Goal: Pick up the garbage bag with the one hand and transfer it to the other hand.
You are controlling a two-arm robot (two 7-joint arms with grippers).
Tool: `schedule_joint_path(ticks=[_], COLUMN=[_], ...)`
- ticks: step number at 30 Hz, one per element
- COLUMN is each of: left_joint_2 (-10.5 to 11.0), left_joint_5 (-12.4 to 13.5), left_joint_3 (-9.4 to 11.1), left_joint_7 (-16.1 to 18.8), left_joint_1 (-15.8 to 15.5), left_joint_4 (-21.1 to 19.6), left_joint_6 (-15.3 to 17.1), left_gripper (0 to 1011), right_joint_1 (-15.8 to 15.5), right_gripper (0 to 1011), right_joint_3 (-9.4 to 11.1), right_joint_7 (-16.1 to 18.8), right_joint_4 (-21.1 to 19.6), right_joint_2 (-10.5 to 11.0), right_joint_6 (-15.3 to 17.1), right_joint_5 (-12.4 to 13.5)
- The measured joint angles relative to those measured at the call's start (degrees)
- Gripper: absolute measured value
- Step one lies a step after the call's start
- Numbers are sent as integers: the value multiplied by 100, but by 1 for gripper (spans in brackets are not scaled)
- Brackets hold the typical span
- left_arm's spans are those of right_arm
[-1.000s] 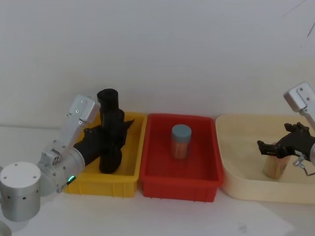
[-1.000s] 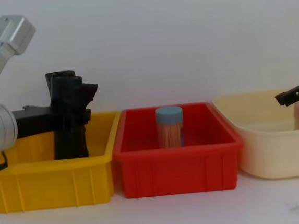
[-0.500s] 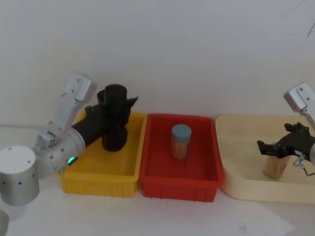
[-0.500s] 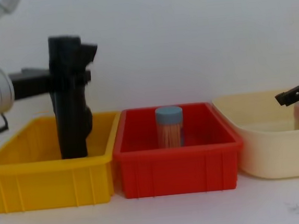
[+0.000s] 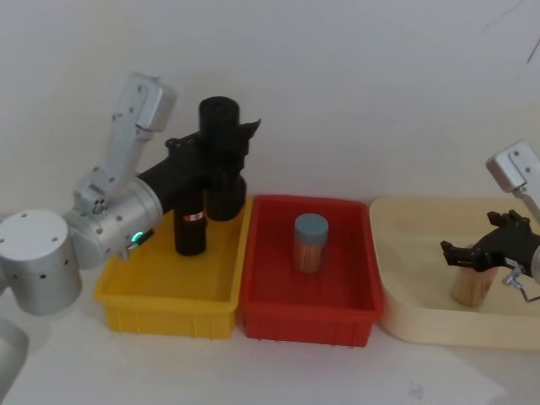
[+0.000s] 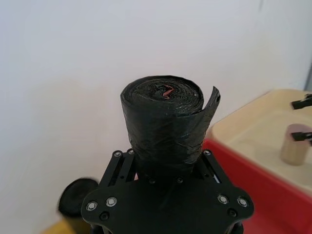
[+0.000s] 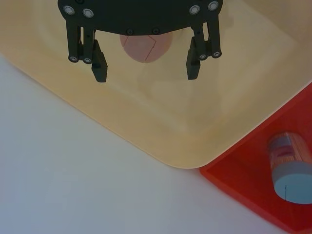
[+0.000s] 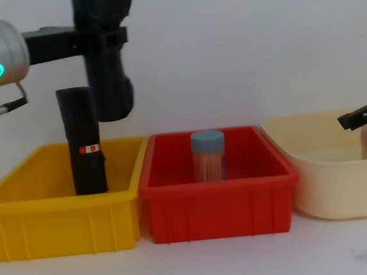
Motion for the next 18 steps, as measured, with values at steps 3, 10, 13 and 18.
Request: schedule_joint_path(ticks=[3, 10, 13, 18], left_joint_2=[-64, -333, -467, -764], left_joint_5=[-44, -105, -105, -80], left_joint_3=[71, 364, 482, 722], left_joint_7=[-118, -460, -566, -799], left_joint_1=[-111, -528, -707, -1112], left_joint_4=[83, 587, 851, 1498], left_joint_6=[-17, -155, -230, -469], left_gripper=[393, 393, 392, 392], right_joint_1=[0, 0, 0, 0], right_gripper=[999, 999, 999, 999], right_joint_3=[0, 0, 0, 0], right_joint_7=[0, 0, 0, 0], right_joint_4=[0, 0, 0, 0], right_joint_2=[0, 0, 0, 0], right_joint_6=[0, 0, 0, 0], right_joint_5=[0, 0, 0, 0])
